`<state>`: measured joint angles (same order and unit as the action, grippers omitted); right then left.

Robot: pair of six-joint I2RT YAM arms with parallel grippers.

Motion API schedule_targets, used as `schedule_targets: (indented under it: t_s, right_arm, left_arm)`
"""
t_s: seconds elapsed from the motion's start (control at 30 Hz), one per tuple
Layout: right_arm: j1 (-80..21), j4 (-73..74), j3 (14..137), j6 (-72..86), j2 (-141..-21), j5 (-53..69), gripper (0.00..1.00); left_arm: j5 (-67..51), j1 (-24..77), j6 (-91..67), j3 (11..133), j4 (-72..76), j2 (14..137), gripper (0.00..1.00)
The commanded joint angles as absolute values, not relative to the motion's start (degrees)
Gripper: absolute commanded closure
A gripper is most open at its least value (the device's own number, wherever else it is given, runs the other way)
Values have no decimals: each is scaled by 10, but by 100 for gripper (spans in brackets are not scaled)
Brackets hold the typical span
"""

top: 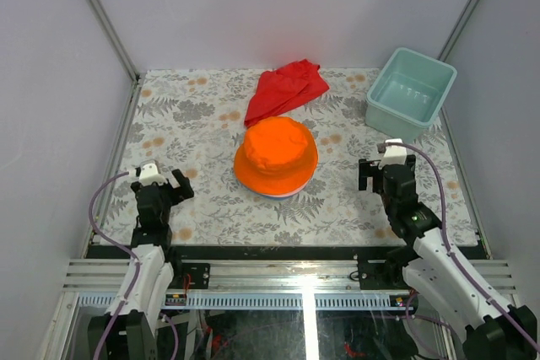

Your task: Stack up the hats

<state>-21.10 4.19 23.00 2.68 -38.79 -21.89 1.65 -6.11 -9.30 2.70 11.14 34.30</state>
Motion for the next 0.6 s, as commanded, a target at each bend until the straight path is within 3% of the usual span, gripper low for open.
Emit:
schedule_targets:
  t_s: [0.0,0.1,0.23,0.47,0.57]
  right_arm:
    - [-212,-42,197,7,-341,-243,1]
    - [-213,-11,187,15,-349,-254,1]
    - [-212,-73,134,35,-347,-284,1]
    - [-212,-106,105,-26,-318,-252,1]
    - [-212,-70,98,-10,-292,-237,1]
  left_arm:
    - [70,-56,-92,54,178,402,0]
    - [58,-57,-91,65,180,426,0]
    - [41,-57,-85,37,174,364,0]
    - [72,-56,-93,-53,49,3,0]
    - [56,-56,-89,-59,96,75,0]
